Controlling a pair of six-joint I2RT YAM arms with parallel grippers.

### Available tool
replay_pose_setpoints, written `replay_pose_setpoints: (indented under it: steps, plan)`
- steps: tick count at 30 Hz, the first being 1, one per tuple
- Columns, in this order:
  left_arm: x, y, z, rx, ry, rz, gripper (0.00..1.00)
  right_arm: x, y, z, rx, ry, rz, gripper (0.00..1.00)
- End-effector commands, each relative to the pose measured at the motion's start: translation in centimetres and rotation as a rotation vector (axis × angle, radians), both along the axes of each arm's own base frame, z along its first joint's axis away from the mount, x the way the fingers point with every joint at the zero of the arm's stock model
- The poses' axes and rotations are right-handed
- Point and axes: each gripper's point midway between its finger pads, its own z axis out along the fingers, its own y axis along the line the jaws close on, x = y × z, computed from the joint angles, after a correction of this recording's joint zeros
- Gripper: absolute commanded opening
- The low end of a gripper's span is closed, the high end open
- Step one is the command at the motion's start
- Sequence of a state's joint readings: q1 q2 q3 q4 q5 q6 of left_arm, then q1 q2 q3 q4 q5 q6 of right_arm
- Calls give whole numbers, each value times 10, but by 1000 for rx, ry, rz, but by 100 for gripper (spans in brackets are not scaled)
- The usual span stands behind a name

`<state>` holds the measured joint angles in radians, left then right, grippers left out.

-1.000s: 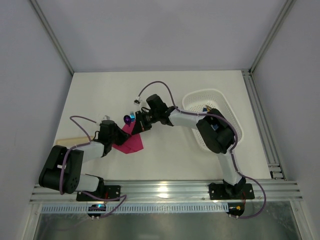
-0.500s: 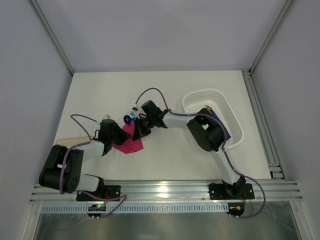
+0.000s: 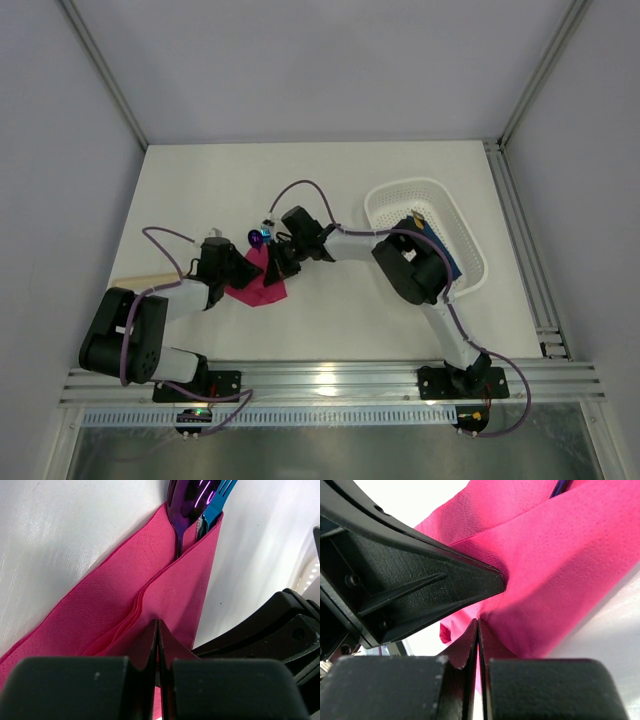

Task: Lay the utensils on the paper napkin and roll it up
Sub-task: Adjust the napkin at the center of the board.

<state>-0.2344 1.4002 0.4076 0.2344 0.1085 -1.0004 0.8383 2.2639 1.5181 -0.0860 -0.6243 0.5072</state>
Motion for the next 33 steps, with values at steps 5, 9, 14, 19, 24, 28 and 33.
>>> replay_pose_setpoints:
  steps: [5,9,14,19,24,28,33]
  plan:
    - [-32,15,-36,100,157,-14,0,-9,-6,17,47,-55,3,4]
    - [-32,16,-36,102,155,-14,0,-14,-3,36,123,-67,12,4]
    - [-32,16,-36,103,155,-15,0,-20,-10,34,127,-57,4,4]
    - [-32,15,-35,97,154,-18,0,-17,-10,20,91,-48,-11,4]
    - [-31,13,-31,92,144,-27,0,-17,-13,4,31,-38,-24,4]
    - [-28,12,-28,96,140,-34,0,-15,-11,4,24,-45,-25,4]
    - [-28,12,-28,92,139,-37,0,-12,-4,12,29,-61,-19,4]
